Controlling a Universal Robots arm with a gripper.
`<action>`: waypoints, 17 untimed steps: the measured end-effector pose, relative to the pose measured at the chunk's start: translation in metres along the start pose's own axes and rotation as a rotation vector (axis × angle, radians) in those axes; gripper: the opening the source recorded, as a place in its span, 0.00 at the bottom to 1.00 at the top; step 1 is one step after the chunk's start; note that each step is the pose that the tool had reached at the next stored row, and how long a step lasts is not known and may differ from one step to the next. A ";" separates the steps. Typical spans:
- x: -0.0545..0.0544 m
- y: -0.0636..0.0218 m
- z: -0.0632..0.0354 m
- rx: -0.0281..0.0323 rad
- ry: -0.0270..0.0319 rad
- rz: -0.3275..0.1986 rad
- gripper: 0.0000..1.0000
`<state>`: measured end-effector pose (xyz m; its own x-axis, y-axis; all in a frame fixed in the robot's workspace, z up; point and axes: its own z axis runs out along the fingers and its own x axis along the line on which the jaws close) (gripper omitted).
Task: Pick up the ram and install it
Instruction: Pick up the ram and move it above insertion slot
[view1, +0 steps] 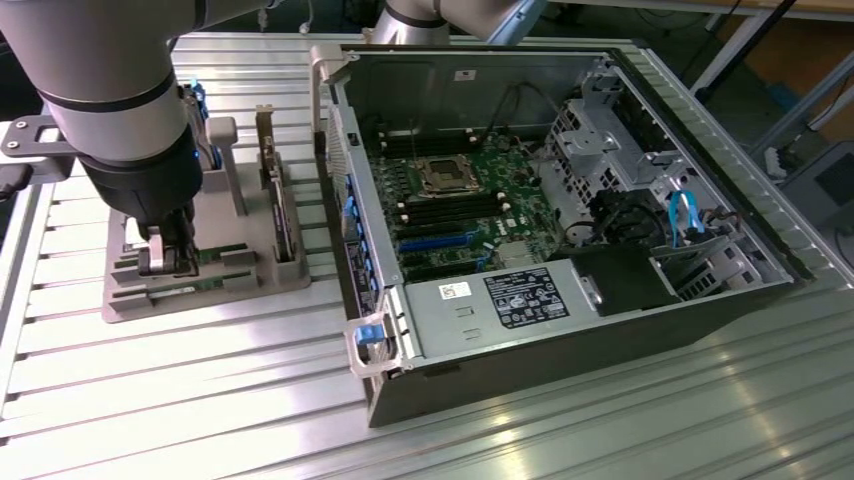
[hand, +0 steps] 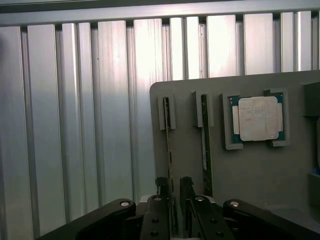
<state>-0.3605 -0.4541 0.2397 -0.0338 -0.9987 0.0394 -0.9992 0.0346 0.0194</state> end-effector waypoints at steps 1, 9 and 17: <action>0.000 0.0000 0.0000 0.0000 0.0000 0.000 0.24; 0.001 -0.0016 0.0000 0.0000 0.0000 0.000 0.24; 0.001 -0.0059 -0.0001 -0.0001 0.0001 0.000 0.24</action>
<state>-0.3547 -0.4549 0.2397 -0.0339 -0.9986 0.0394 -0.9992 0.0347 0.0195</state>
